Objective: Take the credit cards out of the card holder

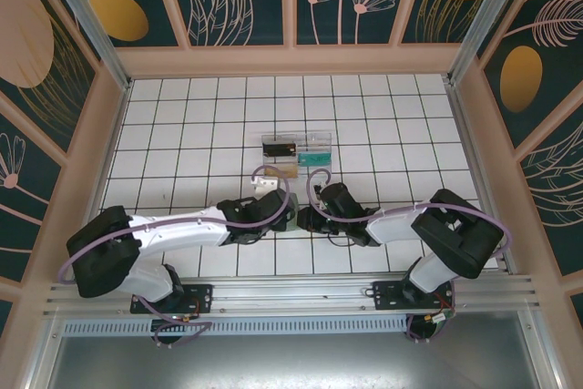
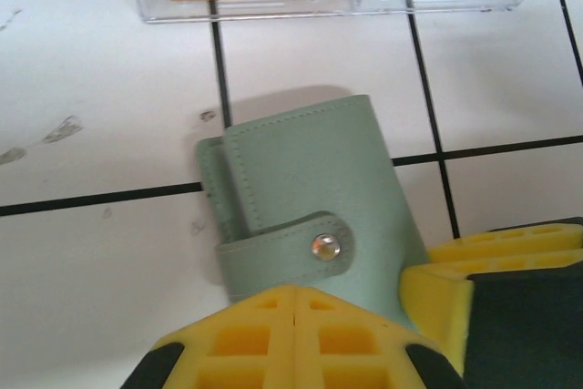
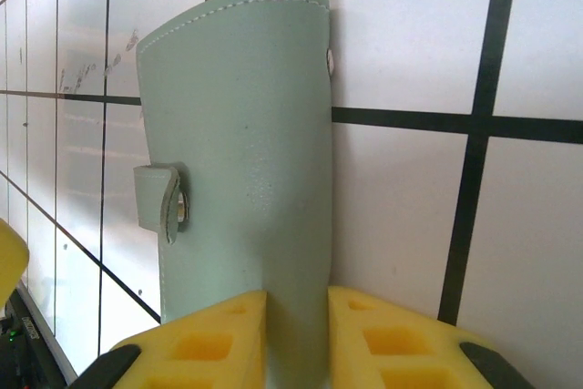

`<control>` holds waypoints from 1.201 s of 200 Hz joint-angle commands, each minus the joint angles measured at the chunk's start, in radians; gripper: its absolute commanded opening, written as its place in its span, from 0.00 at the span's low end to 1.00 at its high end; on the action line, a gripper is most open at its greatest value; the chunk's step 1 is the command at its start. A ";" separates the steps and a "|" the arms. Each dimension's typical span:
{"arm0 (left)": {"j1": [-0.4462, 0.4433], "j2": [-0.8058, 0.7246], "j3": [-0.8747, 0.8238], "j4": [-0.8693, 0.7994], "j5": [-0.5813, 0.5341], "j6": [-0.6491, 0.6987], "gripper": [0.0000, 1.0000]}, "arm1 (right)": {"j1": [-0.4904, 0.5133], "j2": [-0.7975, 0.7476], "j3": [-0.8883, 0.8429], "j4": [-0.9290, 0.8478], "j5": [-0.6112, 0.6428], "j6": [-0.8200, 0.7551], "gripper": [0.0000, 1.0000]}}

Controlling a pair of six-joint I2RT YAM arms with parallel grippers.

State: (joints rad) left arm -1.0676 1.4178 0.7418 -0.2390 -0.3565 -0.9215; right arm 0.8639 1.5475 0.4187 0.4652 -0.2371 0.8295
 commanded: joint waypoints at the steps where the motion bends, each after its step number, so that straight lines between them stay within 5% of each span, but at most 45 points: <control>1: 0.008 -0.033 -0.023 0.047 0.003 -0.003 0.03 | 0.009 0.079 -0.053 -0.130 0.052 0.004 0.25; 12: 0.008 -0.017 -0.010 0.064 0.031 0.022 0.22 | 0.009 0.066 -0.060 -0.108 0.040 0.007 0.26; 47: 0.004 0.100 0.058 0.059 0.076 0.073 0.41 | 0.009 0.064 -0.054 -0.100 0.023 0.000 0.25; 111: 0.001 0.231 0.125 -0.032 0.031 0.077 0.47 | 0.009 0.067 -0.059 -0.080 0.009 0.008 0.25; 189: 0.006 0.317 0.166 -0.089 -0.045 0.042 0.44 | 0.009 0.062 -0.070 -0.059 -0.008 0.013 0.25; 240: 0.009 0.240 0.143 -0.038 -0.026 0.035 0.44 | 0.009 -0.067 -0.133 -0.010 0.018 0.036 0.25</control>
State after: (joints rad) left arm -1.0733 1.6402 0.9180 -0.3180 -0.3500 -0.8684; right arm 0.8597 1.5200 0.3653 0.5529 -0.2256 0.8898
